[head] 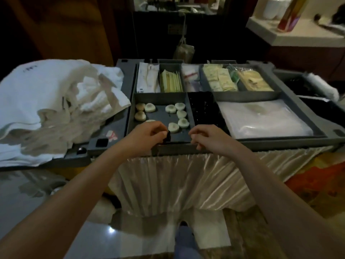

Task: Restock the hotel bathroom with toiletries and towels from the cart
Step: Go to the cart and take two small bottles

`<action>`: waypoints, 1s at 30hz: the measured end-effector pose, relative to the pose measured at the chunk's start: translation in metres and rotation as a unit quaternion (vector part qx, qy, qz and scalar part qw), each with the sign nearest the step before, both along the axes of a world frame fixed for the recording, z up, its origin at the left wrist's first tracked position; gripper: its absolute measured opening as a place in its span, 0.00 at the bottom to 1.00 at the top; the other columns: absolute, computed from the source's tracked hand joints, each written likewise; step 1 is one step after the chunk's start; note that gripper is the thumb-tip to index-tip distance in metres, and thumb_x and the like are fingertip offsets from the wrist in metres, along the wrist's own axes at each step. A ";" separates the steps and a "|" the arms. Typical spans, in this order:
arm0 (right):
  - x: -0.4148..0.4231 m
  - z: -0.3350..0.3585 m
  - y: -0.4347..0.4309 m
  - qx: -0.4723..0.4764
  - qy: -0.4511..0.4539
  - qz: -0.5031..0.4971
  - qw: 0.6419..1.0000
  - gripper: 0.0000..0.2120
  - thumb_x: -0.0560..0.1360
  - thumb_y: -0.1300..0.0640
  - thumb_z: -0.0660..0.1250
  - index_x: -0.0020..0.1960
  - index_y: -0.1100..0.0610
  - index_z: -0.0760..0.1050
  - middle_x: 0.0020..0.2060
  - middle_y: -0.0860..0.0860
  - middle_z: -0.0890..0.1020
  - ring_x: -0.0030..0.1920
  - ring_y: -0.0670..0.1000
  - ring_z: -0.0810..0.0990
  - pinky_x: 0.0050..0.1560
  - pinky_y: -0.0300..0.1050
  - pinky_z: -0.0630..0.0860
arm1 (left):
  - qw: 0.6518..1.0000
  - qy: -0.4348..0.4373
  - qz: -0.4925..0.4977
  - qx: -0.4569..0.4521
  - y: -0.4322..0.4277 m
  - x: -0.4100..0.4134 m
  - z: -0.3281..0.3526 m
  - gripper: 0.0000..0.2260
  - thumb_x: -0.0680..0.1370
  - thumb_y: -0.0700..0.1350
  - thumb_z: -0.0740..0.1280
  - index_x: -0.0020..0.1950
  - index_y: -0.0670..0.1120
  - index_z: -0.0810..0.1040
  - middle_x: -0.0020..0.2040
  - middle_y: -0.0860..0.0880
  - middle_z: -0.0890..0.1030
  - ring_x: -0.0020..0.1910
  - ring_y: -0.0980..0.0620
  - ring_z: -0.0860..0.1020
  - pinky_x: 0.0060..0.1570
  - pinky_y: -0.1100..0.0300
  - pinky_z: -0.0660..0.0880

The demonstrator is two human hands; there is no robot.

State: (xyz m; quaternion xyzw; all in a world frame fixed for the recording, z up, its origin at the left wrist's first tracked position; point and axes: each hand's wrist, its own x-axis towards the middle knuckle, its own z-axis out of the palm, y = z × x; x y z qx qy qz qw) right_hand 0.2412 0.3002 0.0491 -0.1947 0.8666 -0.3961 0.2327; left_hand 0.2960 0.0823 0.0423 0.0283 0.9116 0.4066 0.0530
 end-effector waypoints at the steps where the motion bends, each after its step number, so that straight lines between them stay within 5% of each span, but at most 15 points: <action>1: -0.012 0.000 -0.003 -0.001 0.007 0.012 1.000 0.07 0.79 0.55 0.59 0.54 0.51 0.74 0.44 0.47 0.80 0.40 0.46 0.80 0.45 0.40 0.75 | 1.000 0.002 0.011 -0.010 -0.001 -0.008 0.000 0.07 0.80 0.46 0.61 0.55 0.51 0.76 0.49 0.52 0.80 0.50 0.55 0.79 0.52 0.58 0.76; 6: -0.067 -0.002 -0.014 -0.010 0.049 0.062 0.997 0.07 0.78 0.55 0.62 0.54 0.53 0.76 0.43 0.49 0.80 0.40 0.46 0.79 0.46 0.42 0.76 | 0.997 -0.027 0.069 -0.029 -0.010 -0.037 -0.007 0.10 0.79 0.46 0.63 0.59 0.48 0.75 0.53 0.50 0.79 0.53 0.54 0.77 0.55 0.57 0.75; 10: -0.101 -0.012 -0.018 -0.003 0.063 0.086 0.994 0.07 0.77 0.57 0.64 0.54 0.55 0.77 0.41 0.49 0.80 0.41 0.46 0.79 0.49 0.45 0.76 | 0.995 -0.078 0.053 -0.013 -0.012 -0.045 -0.017 0.14 0.75 0.48 0.69 0.59 0.50 0.75 0.48 0.58 0.78 0.50 0.59 0.77 0.53 0.63 0.76; 13: -0.119 -0.017 -0.017 -0.003 0.080 0.100 0.992 0.08 0.77 0.57 0.64 0.55 0.54 0.77 0.40 0.47 0.79 0.40 0.42 0.77 0.43 0.36 0.72 | 0.993 -0.106 0.028 -0.038 -0.004 -0.050 -0.022 0.15 0.73 0.50 0.71 0.58 0.51 0.75 0.49 0.60 0.77 0.48 0.62 0.76 0.46 0.72 0.74; 16: -0.132 -0.023 -0.014 0.004 0.109 0.107 0.988 0.08 0.77 0.57 0.64 0.55 0.54 0.77 0.41 0.47 0.78 0.37 0.40 0.75 0.38 0.32 0.68 | 0.990 -0.117 0.010 -0.078 0.001 -0.054 -0.024 0.14 0.72 0.52 0.71 0.56 0.53 0.77 0.51 0.57 0.79 0.49 0.60 0.77 0.49 0.66 0.76; 23: -0.149 -0.031 -0.010 0.007 0.149 0.091 0.985 0.08 0.76 0.59 0.64 0.54 0.55 0.78 0.44 0.47 0.80 0.36 0.39 0.74 0.40 0.34 0.68 | 0.988 -0.103 0.041 -0.104 0.001 -0.071 -0.022 0.08 0.74 0.47 0.70 0.52 0.48 0.79 0.46 0.52 0.80 0.44 0.54 0.80 0.45 0.61 0.77; 30: -0.160 -0.030 -0.009 0.043 0.211 0.073 0.974 0.08 0.75 0.60 0.65 0.54 0.57 0.78 0.46 0.49 0.75 0.46 0.49 0.74 0.47 0.41 0.69 | 0.991 -0.048 0.038 -0.123 0.001 -0.090 -0.024 0.09 0.73 0.46 0.71 0.53 0.46 0.81 0.47 0.52 0.81 0.45 0.58 0.76 0.43 0.71 0.69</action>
